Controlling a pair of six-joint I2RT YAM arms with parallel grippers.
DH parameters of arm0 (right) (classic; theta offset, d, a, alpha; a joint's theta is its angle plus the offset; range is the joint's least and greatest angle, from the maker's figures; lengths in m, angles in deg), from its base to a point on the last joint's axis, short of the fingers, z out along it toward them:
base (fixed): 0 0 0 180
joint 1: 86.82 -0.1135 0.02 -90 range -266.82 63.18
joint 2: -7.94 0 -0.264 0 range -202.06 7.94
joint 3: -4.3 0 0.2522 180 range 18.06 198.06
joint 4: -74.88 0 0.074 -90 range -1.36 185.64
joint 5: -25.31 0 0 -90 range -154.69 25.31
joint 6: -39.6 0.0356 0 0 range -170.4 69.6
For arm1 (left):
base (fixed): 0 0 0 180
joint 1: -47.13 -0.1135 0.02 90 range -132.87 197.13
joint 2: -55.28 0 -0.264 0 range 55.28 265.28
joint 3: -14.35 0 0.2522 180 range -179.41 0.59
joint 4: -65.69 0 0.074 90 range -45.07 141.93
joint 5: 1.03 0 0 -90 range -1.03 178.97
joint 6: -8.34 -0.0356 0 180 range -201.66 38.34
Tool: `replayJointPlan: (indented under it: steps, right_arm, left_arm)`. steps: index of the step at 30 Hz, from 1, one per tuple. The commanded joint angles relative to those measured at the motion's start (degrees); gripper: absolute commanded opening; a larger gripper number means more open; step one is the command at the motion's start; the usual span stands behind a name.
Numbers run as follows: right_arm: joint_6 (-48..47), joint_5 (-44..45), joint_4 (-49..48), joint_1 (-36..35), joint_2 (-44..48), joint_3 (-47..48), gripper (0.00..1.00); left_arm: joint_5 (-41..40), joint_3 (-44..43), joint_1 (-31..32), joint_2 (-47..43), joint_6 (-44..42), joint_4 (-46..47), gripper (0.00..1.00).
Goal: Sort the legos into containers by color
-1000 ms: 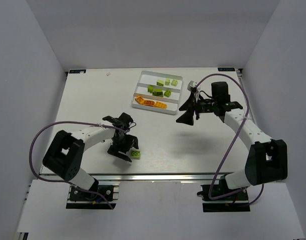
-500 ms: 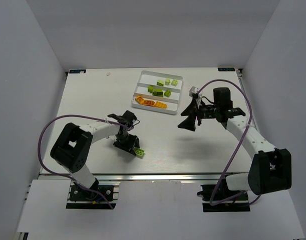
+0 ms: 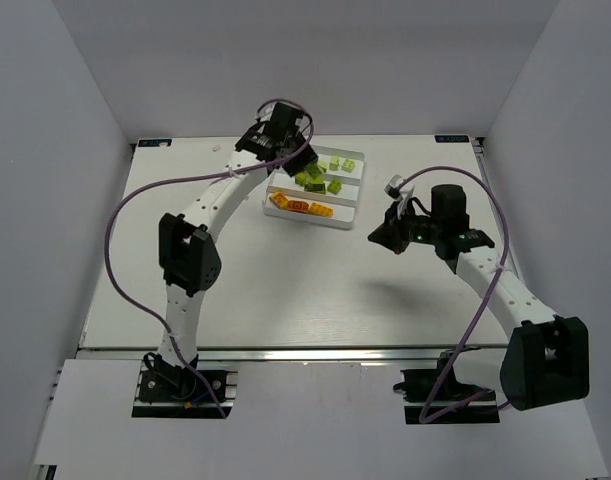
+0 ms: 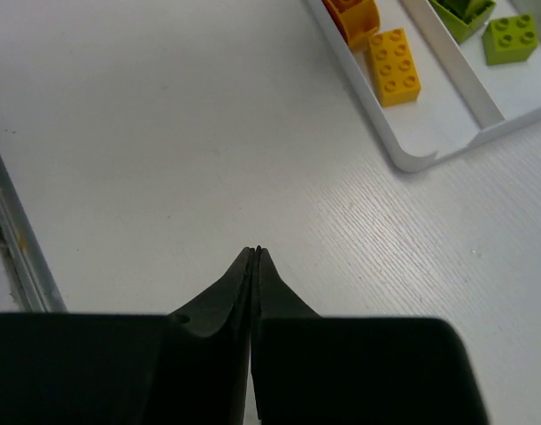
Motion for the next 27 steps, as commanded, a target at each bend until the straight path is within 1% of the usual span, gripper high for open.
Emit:
replayJointPlan:
  steps: [1, 2, 3, 5, 6, 8, 9, 11, 12, 15, 19, 20, 22, 23, 24, 25, 26, 27]
  right_arm:
    - [2.67, 4.86, -4.05, 0.25, 3.02, -1.81, 0.00]
    - [2.94, 4.95, -4.57, 0.34, 4.06, -2.43, 0.00]
    - [3.20, 5.21, -5.01, 0.34, 4.68, -3.57, 0.00]
    - [3.90, 5.74, -5.71, 0.42, 6.17, -4.54, 0.00]
    - [3.99, 6.09, -5.98, 0.34, 6.62, -5.41, 0.00]
    - [4.08, 6.53, -6.16, 0.43, 8.02, -6.30, 0.00]
    - [4.00, 6.88, -6.33, 0.34, 8.38, -6.65, 0.00]
    - [4.08, 6.97, -6.51, 0.51, 9.25, -7.97, 0.00]
    - [4.17, 6.89, -6.42, 0.43, 9.52, -8.23, 0.00]
    - [5.22, 6.71, -6.51, 0.34, 9.96, -9.55, 0.00]
    - [6.89, 6.53, -7.21, 0.34, 10.14, -10.87, 0.00]
    - [7.07, 6.62, -7.39, 0.34, 10.05, -11.13, 0.00]
    - [7.25, 6.53, -7.56, 0.25, 9.88, -11.22, 0.00]
    - [7.25, 6.45, -7.65, 0.34, 9.79, -11.05, 0.00]
    - [7.25, 6.45, -7.83, 0.60, 9.61, -10.96, 0.02]
    - [6.90, 6.45, -7.83, 0.34, 9.35, -10.79, 0.12]
    - [6.55, 6.18, -7.65, 0.34, 9.17, -10.61, 0.20]
    - [6.20, 6.01, -7.39, 0.25, 9.00, -10.26, 0.35]
  left_arm:
    - [-5.32, -15.13, -3.24, 9.42, -9.87, 1.62, 0.00]
    - [-4.80, -17.87, -3.95, 11.10, -9.52, 3.72, 0.00]
    - [-4.70, -16.59, -4.57, 11.73, -8.91, 9.13, 0.00]
    - [-5.57, -10.99, -5.72, 11.73, -7.16, 15.49, 0.00]
    - [-5.93, -9.82, -6.59, 11.91, -6.54, 19.95, 0.00]
    - [-6.28, -9.81, -7.30, 13.83, -5.57, 23.41, 0.00]
    - [-6.28, -10.59, -7.91, 14.97, -5.74, 26.73, 0.00]
    - [-5.94, -12.96, -8.52, 18.66, -5.48, 29.04, 0.02]
    - [-3.67, -14.80, -8.53, 19.81, -5.48, 32.79, 0.02]
    - [-2.15, -15.96, -9.06, 22.63, -3.99, 38.87, 0.05]
    - [-1.98, -15.96, -9.67, 24.65, -1.70, 40.13, 0.10]
    - [-2.06, -15.96, -10.19, 25.26, -1.09, 39.95, 0.15]
    - [-1.63, -15.26, -10.20, 25.71, -0.56, 40.30, 0.20]
    - [-1.19, -15.35, -10.20, 26.14, 0.05, 40.30, 0.33]
    - [-0.75, -15.70, -10.72, 26.76, 0.23, 40.13, 0.44]
    - [-0.31, -15.70, -10.73, 27.02, 0.41, 40.21, 0.51]
    - [0.56, -15.70, -10.73, 27.11, 0.41, 40.82, 0.61]
    - [0.83, -15.79, -10.73, 27.20, 0.50, 40.83, 0.65]
